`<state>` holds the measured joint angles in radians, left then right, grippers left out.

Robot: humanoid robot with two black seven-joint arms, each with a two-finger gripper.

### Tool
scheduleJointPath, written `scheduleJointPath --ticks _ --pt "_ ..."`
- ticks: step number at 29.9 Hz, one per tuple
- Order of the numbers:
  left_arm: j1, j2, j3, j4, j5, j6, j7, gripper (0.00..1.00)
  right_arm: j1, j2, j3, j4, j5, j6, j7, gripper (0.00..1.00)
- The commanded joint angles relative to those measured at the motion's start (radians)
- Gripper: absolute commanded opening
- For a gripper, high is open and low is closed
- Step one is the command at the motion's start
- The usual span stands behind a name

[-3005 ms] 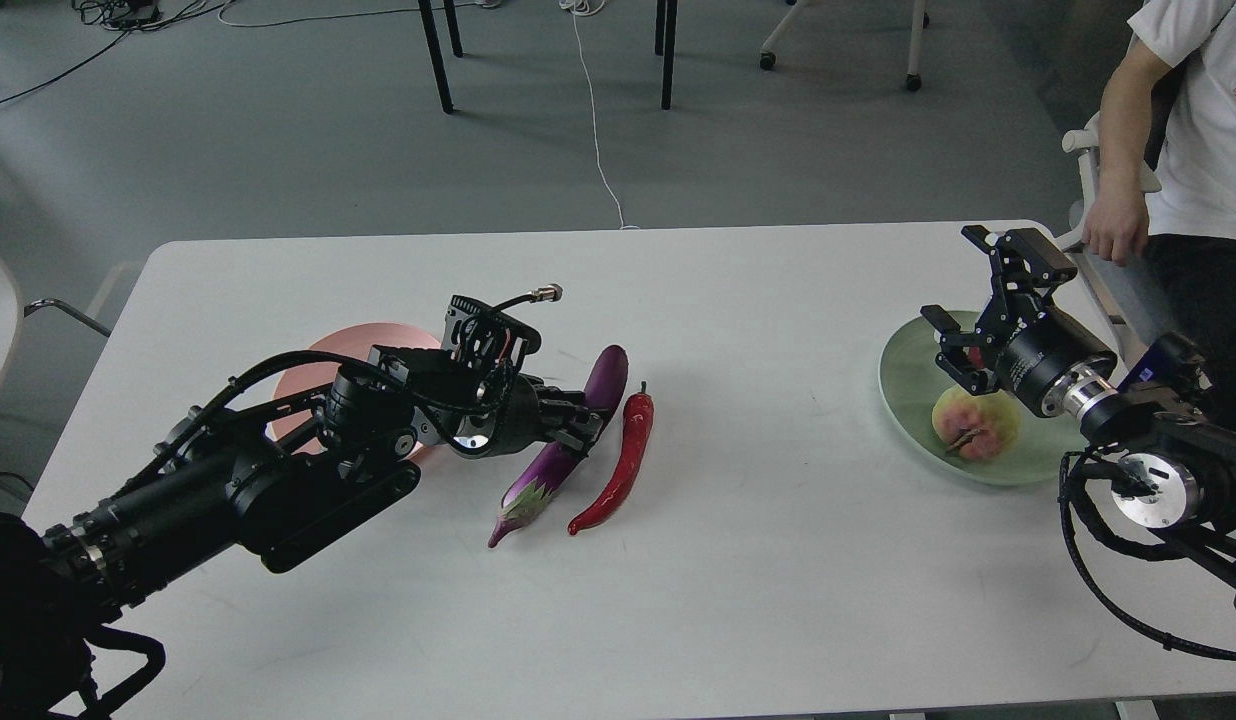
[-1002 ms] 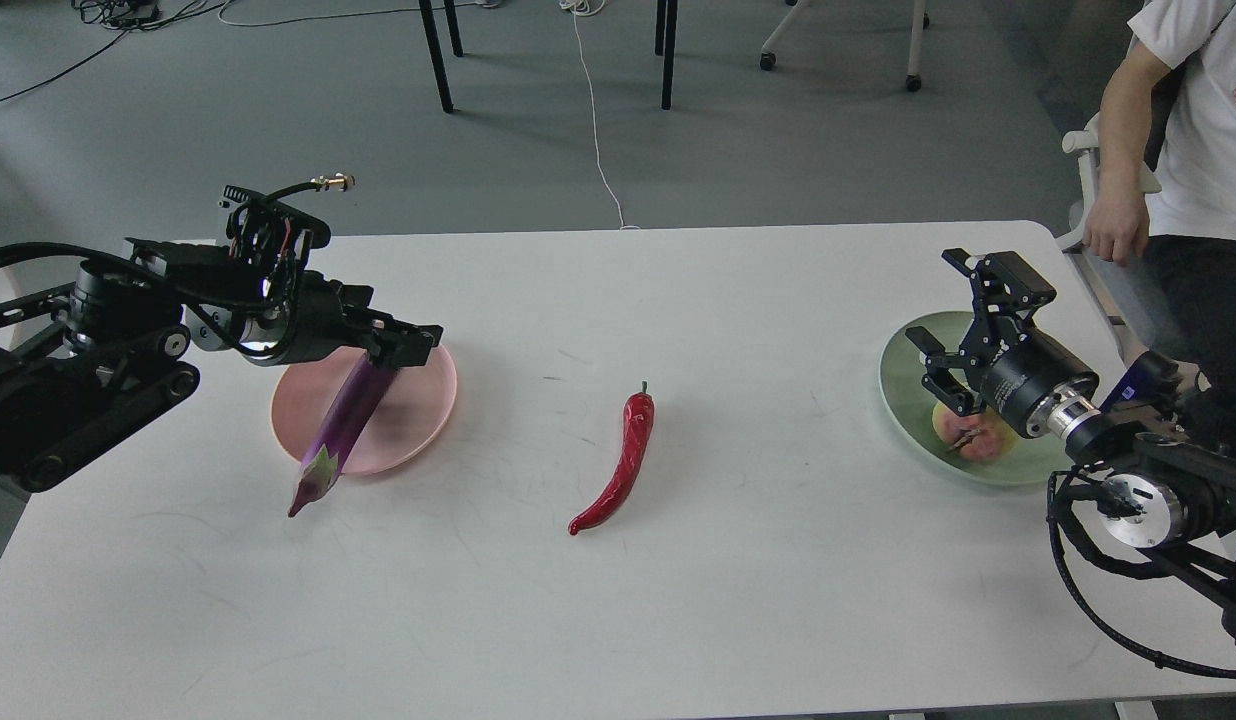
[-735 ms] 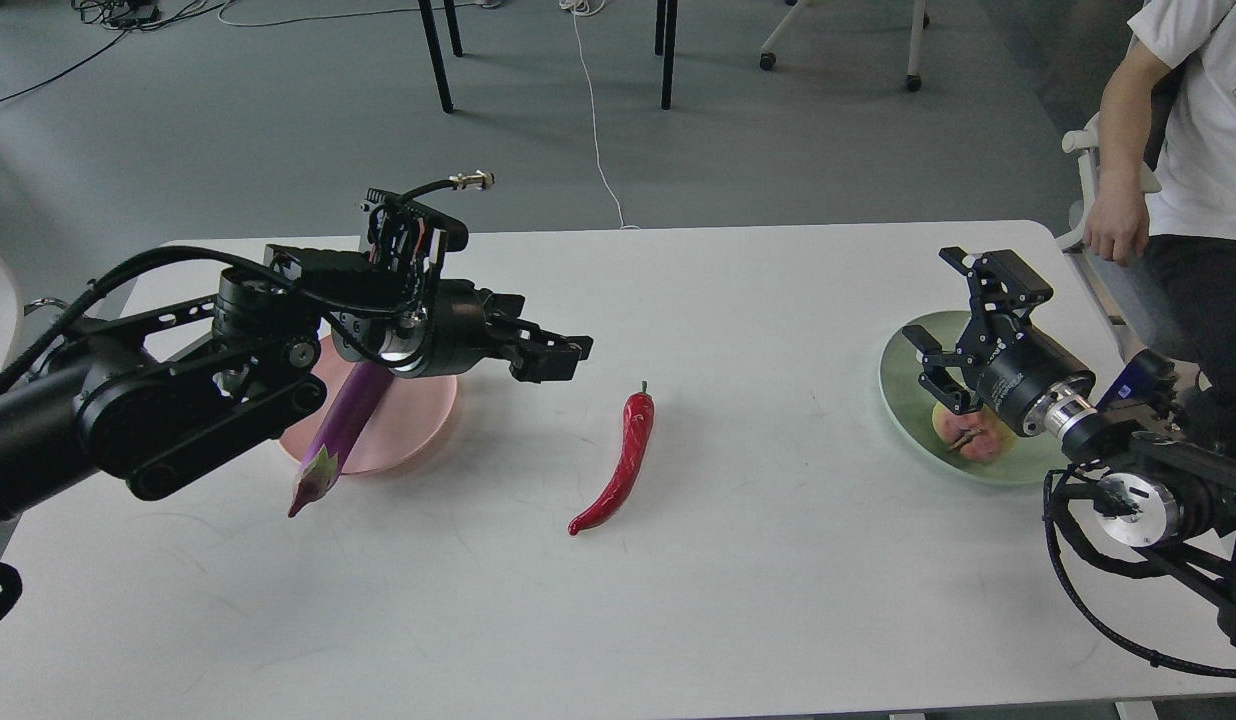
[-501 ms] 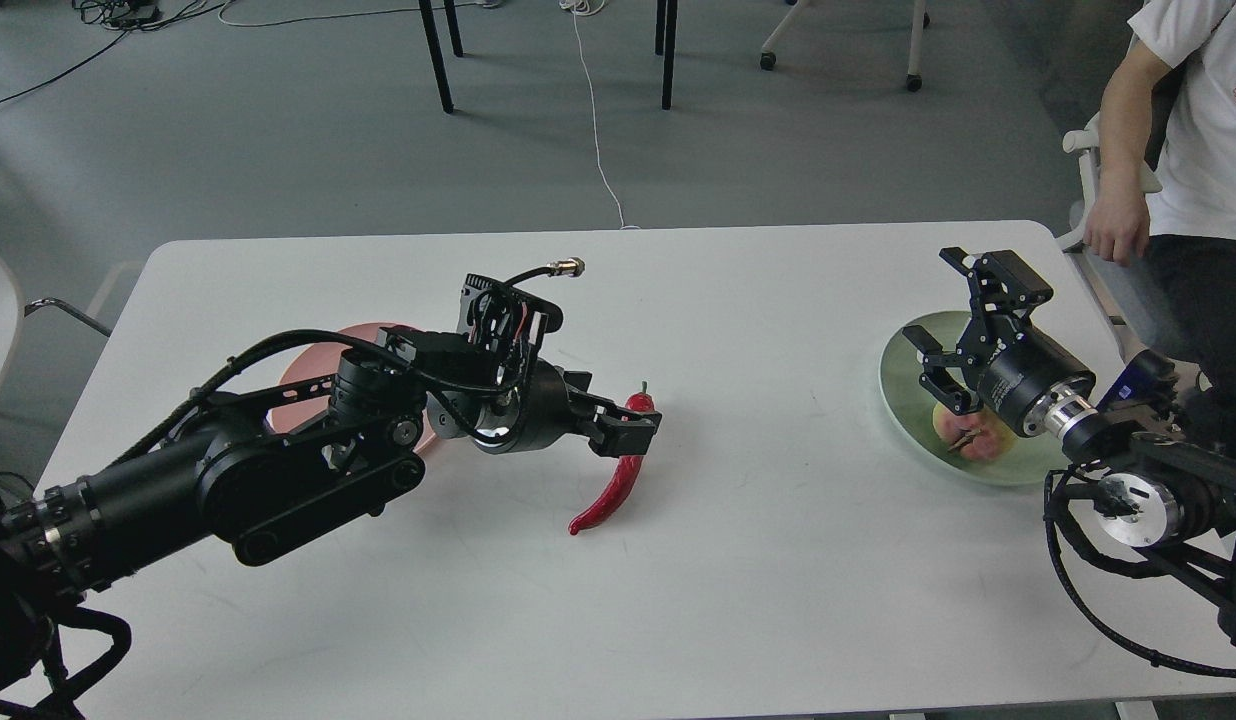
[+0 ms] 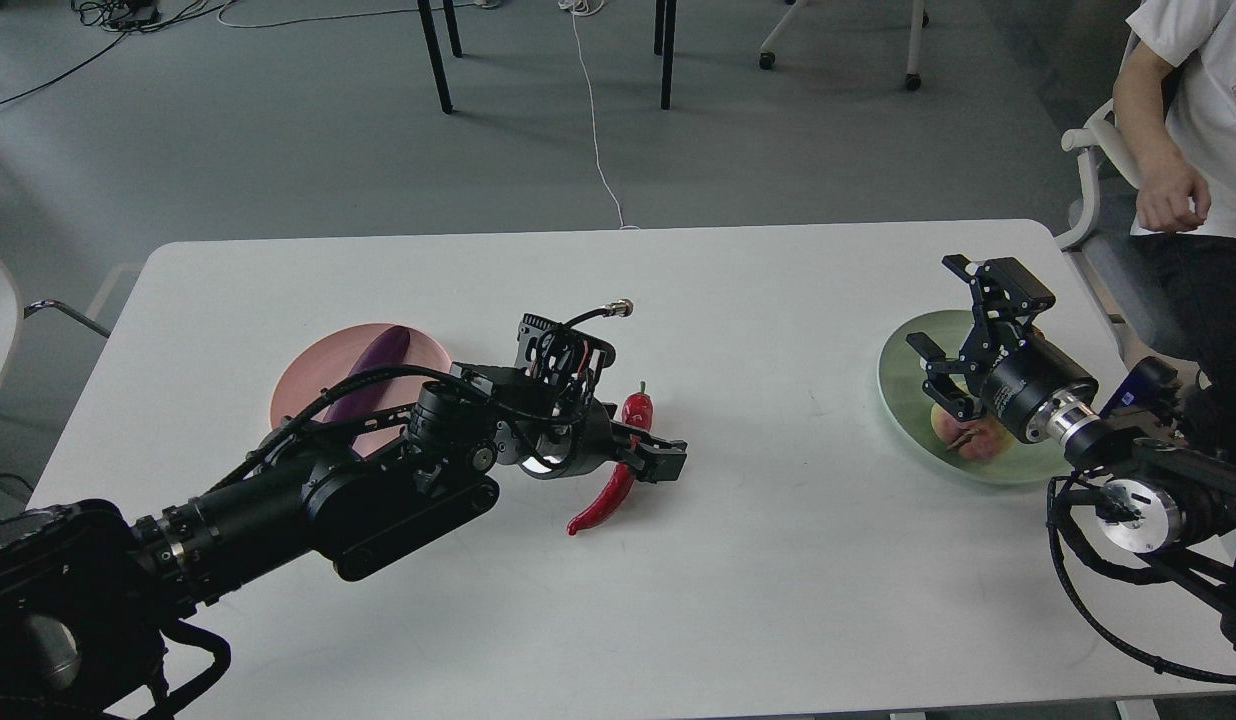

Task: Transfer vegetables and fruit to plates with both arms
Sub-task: 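Move the left gripper to the red chili pepper and grasp it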

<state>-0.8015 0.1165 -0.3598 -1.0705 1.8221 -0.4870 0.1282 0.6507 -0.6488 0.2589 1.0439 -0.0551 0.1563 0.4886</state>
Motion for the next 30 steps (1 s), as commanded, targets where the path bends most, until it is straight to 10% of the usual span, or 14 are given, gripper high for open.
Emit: scheduleJointPath --ticks 1,23,30 --pt "-0.002 -0.004 0.001 0.027 0.002 0.01 0.001 0.98 -0.002 0.0 0.0 0.001 0.0 0.0 0.0 0.98" --pt "0.001 -0.049 0.004 0.061 0.022 0.011 -0.01 0.94 -0.008 -0.008 0.0 0.004 0.0 0.0 0.0 0.98" --pt "-0.002 -0.05 0.004 0.063 0.022 0.002 -0.01 0.38 -0.008 -0.008 0.0 0.005 0.0 0.0 0.0 0.98"
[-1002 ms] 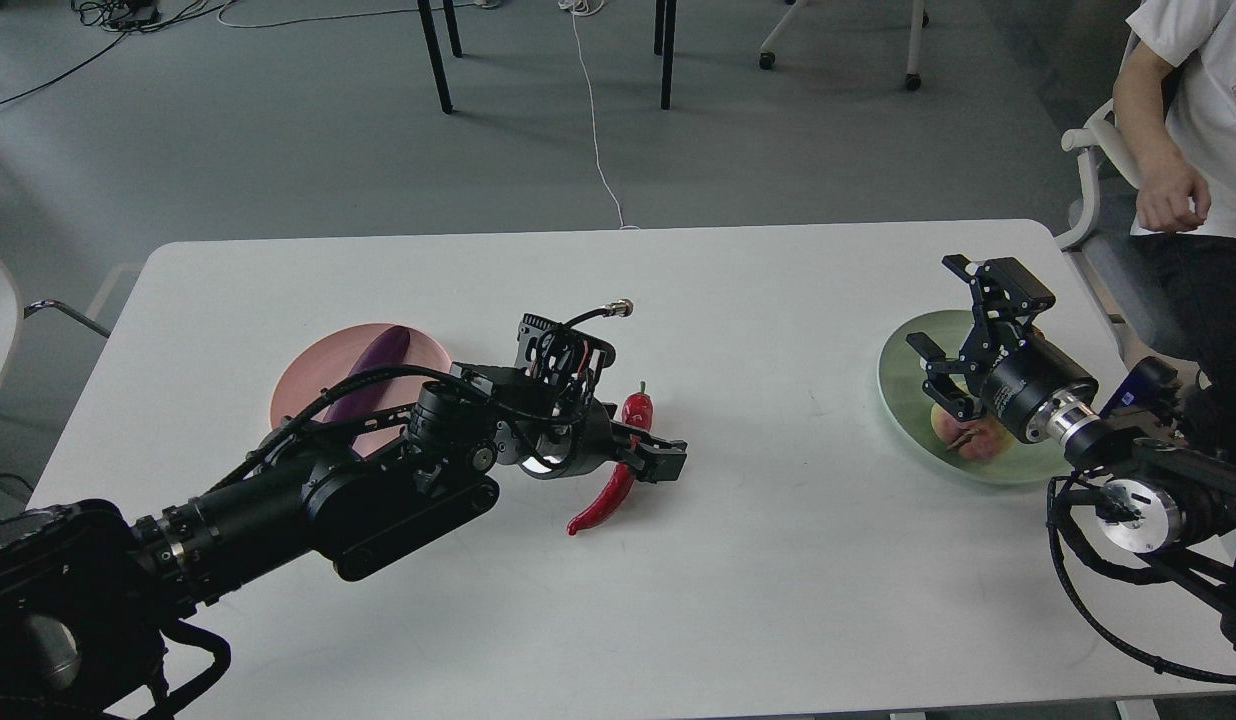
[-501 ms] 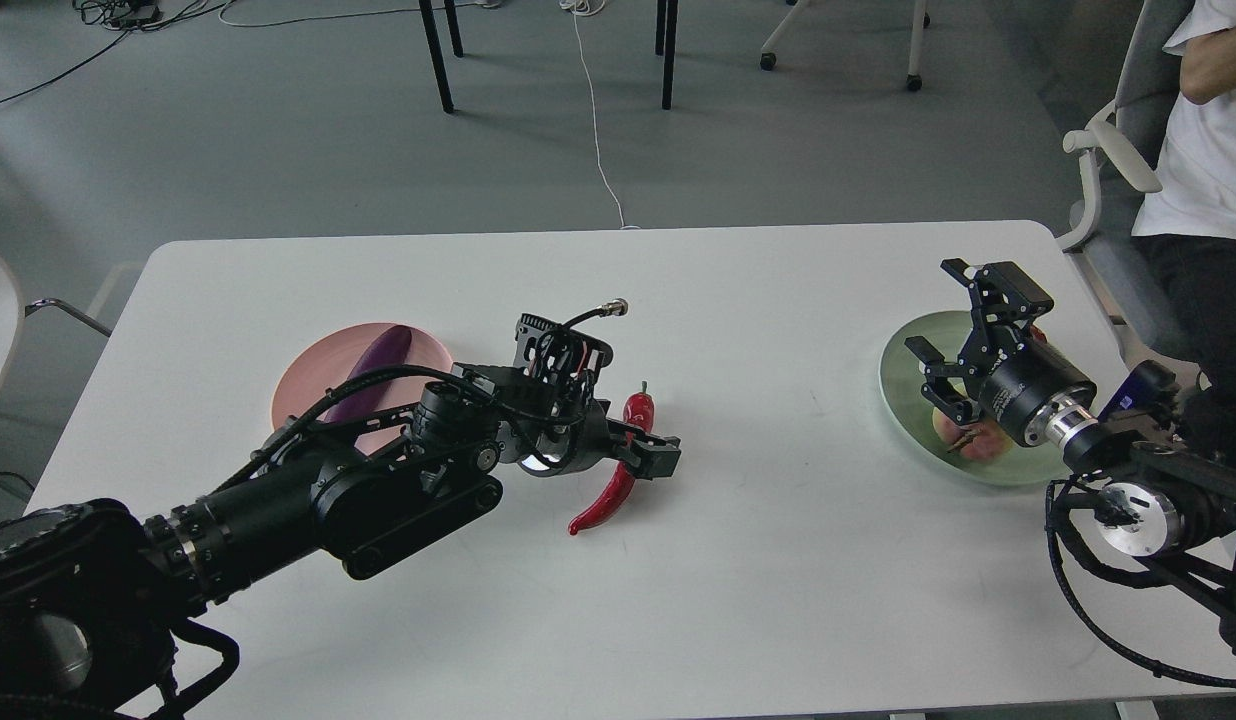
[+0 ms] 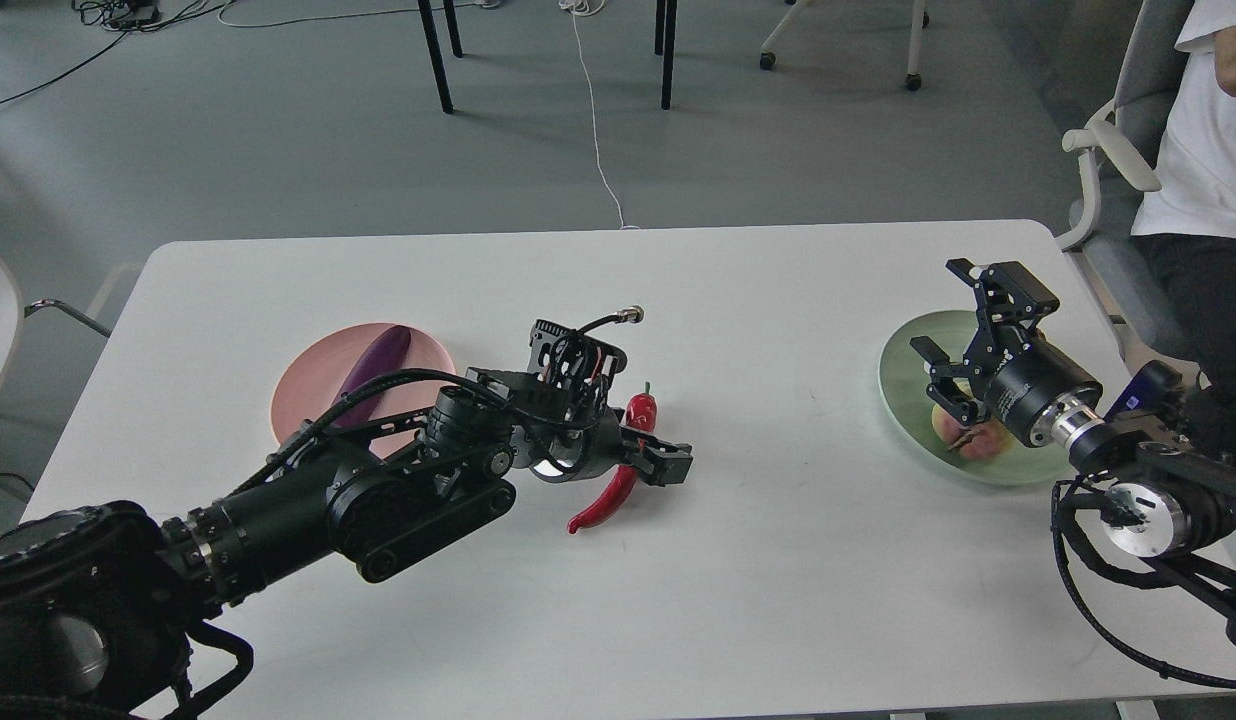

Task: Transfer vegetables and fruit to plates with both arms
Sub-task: 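Lift the chili pepper onto the pink plate and release it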

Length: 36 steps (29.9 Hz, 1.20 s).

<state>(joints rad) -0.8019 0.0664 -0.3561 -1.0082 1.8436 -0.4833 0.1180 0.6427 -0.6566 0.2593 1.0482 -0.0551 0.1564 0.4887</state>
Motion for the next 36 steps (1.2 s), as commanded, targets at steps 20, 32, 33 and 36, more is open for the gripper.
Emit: scheduleJointPath --ticks 20,32,33,36 --pt "-0.152 0.162 0.008 -0.13 0.032 -0.005 -0.004 0.1 0.0 0.009 -0.003 -0.002 -0.002 0.0 0.0 0.98" --pt "-0.089 0.5 0.048 -0.156 -0.01 -0.005 -0.063 0.12 -0.003 0.02 -0.003 -0.005 -0.035 -0.001 0.0 0.98" --pt "-0.079 0.503 0.048 -0.152 -0.026 -0.005 -0.061 0.12 -0.003 0.026 -0.002 -0.007 -0.035 -0.001 0.0 0.98" --pt "-0.057 0.506 0.046 -0.15 -0.064 -0.005 -0.051 0.12 -0.002 0.029 -0.003 -0.008 -0.035 -0.003 0.0 0.98"
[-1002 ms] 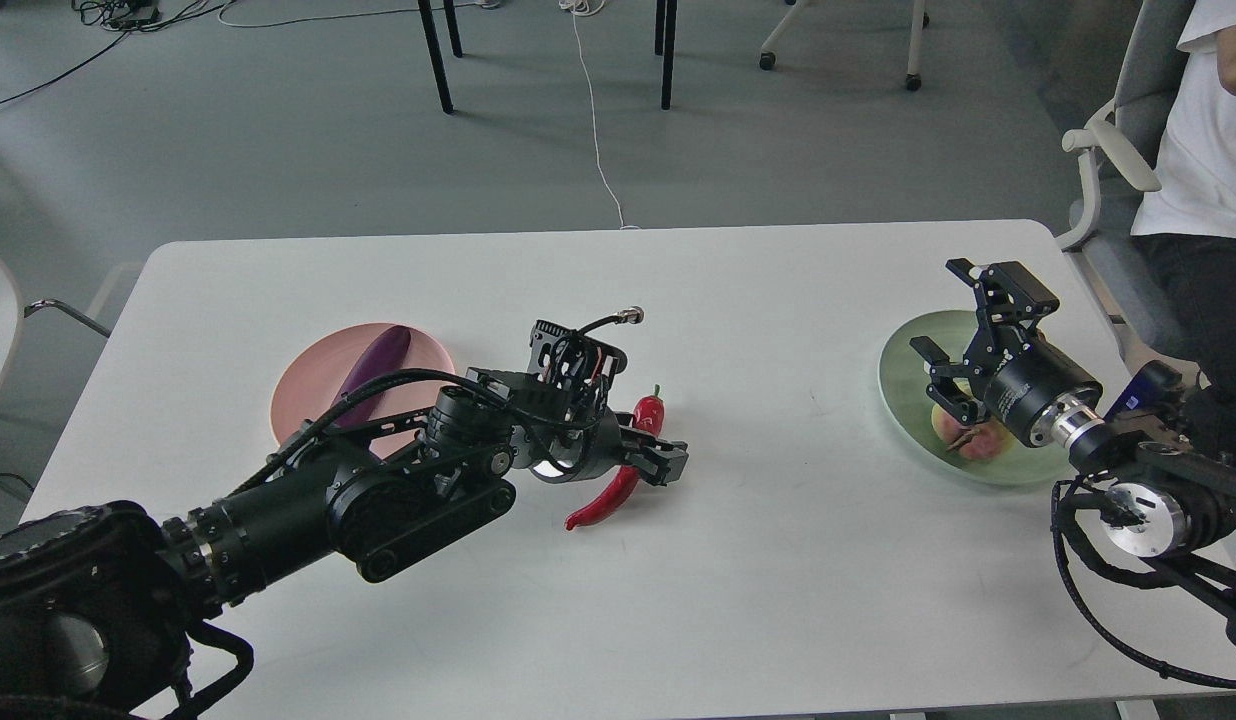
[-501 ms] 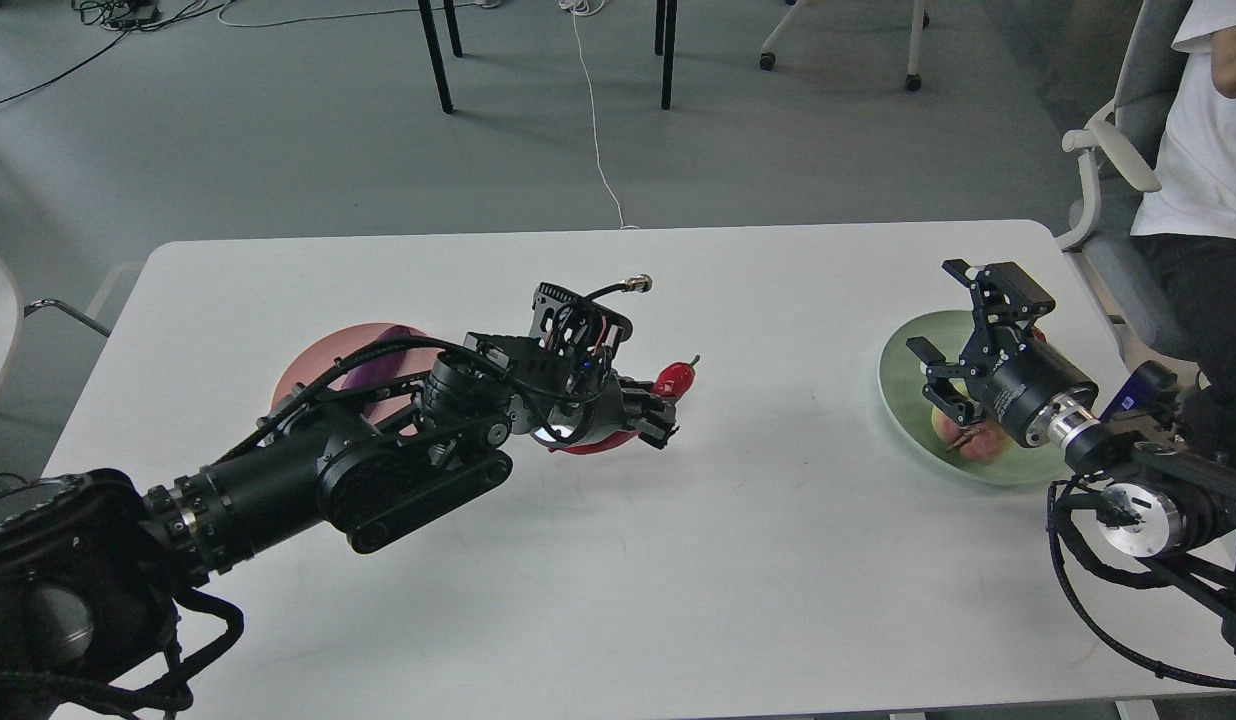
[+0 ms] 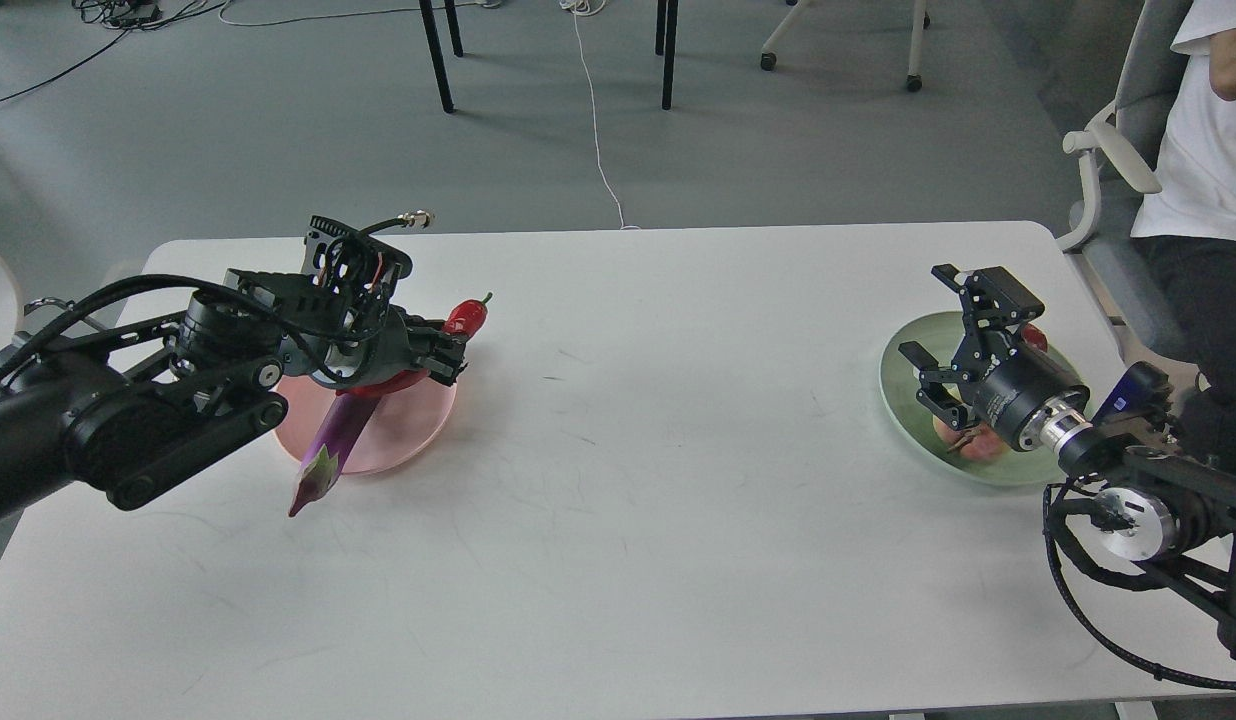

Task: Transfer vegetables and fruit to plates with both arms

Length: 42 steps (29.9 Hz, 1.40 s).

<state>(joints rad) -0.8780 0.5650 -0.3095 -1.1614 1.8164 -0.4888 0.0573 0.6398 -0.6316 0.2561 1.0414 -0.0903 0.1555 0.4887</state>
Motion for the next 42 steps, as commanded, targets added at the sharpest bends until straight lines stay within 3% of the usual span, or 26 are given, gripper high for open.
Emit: scheduleJointPath --ticks 1,8,16,19,26,37,42 --pt "0.019 0.007 0.0 0.005 -0.045 0.0 0.013 0.12 0.0 0.004 0.002 -0.003 0.0 -0.002 0.0 0.98" --pt "0.017 -0.001 0.0 0.005 -0.063 0.0 0.026 0.13 -0.002 0.003 0.0 -0.003 -0.003 -0.002 0.0 0.98" --pt "0.016 0.007 0.0 0.003 -0.111 0.0 0.068 0.13 -0.006 0.0 0.002 0.0 -0.003 -0.002 0.0 0.98" --pt "0.016 0.009 -0.003 -0.004 -0.129 0.0 0.099 0.13 -0.008 -0.003 0.002 -0.001 -0.003 -0.001 0.0 0.98" --pt "0.016 0.003 -0.005 -0.004 -0.272 0.0 0.236 0.13 -0.012 0.001 0.002 -0.001 -0.005 -0.002 0.0 0.98" --pt "0.017 -0.005 -0.016 -0.003 -0.347 0.0 0.334 0.13 -0.012 0.003 0.002 -0.001 -0.005 -0.001 0.0 0.98" --pt "0.019 -0.01 -0.003 0.0 -0.359 0.0 0.332 0.13 -0.012 0.003 0.003 -0.001 -0.005 -0.002 0.0 0.98"
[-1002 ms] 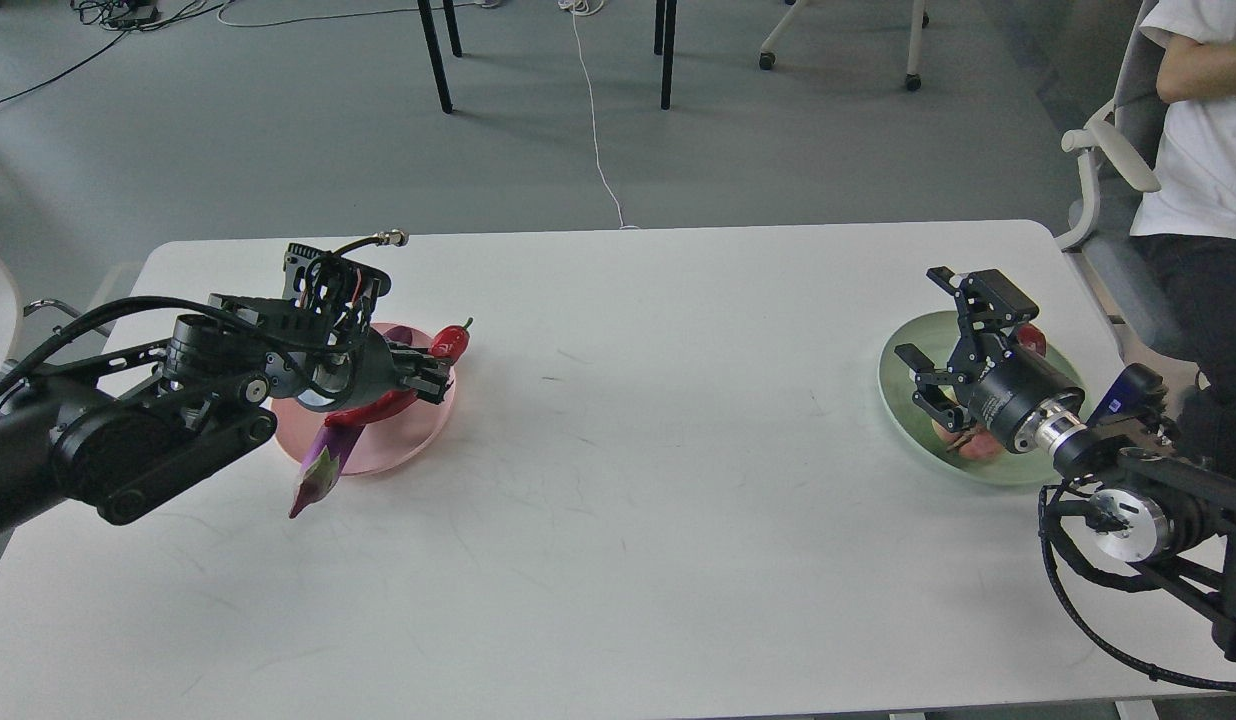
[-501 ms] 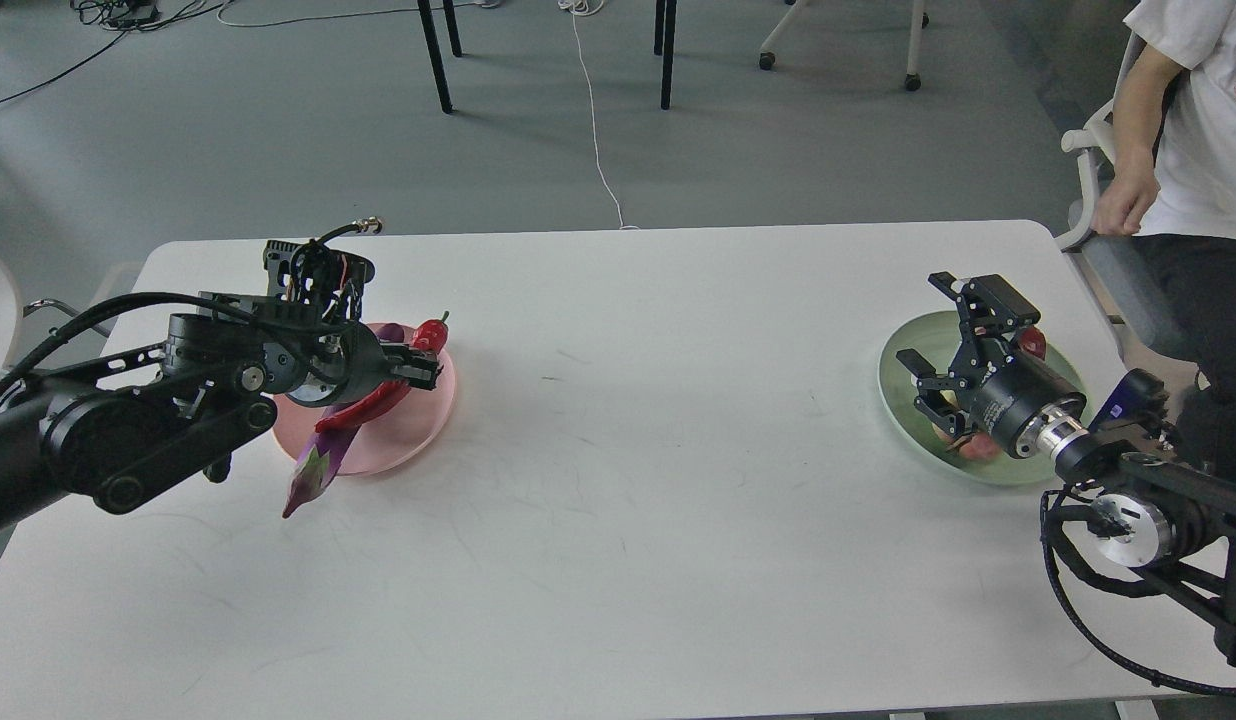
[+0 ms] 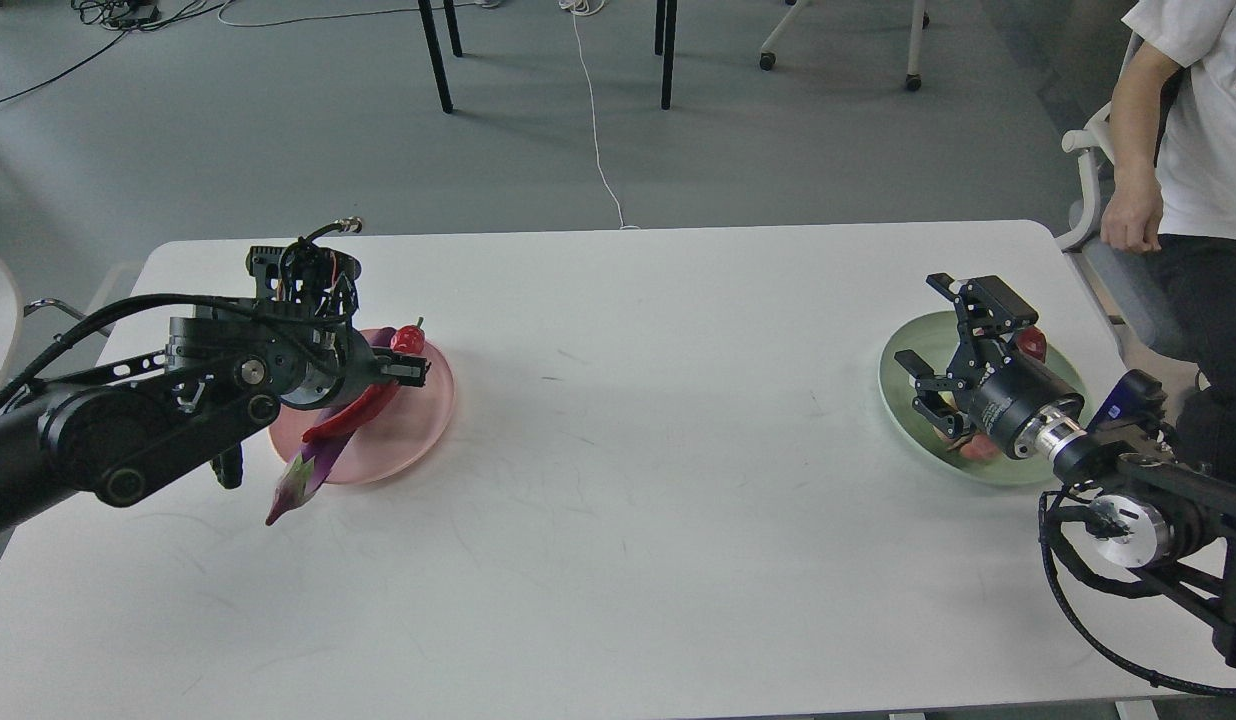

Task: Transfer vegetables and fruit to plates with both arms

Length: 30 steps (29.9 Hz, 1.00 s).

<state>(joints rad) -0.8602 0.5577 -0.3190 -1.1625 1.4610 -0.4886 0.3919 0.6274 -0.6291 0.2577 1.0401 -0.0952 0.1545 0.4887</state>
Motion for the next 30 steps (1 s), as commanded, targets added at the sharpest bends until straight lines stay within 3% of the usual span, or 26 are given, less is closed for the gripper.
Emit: scheduleJointPath --ticks 1,7,8,9,23,28,30 --pt "0.001 -0.004 0.008 0.003 -0.004 0.0 -0.005 0.15 0.0 0.0 0.0 0.0 0.0 -0.001 0.0 0.98" --pt "0.001 -0.001 0.009 0.006 0.005 0.0 -0.034 0.56 0.0 0.0 0.0 0.0 0.0 0.0 0.0 0.98" --pt "0.001 -0.001 0.009 0.007 0.007 0.0 -0.042 0.72 0.0 0.0 0.0 0.0 0.0 0.0 0.0 0.98" --pt "0.0 0.001 0.011 0.007 0.007 0.0 -0.044 1.0 0.0 0.0 0.0 0.0 0.0 0.0 0.0 0.98" --pt "-0.016 -0.001 -0.005 0.006 0.001 0.0 -0.056 1.0 0.0 -0.001 0.0 0.0 0.0 0.0 0.0 0.98" --pt "-0.037 -0.021 -0.047 -0.008 -0.008 0.0 -0.157 1.0 0.0 -0.007 0.006 0.001 0.0 0.0 0.0 0.98" --pt "-0.03 -0.045 -0.109 -0.008 -0.027 0.056 -0.218 1.0 0.0 -0.007 0.021 0.003 0.002 -0.001 0.0 0.98"
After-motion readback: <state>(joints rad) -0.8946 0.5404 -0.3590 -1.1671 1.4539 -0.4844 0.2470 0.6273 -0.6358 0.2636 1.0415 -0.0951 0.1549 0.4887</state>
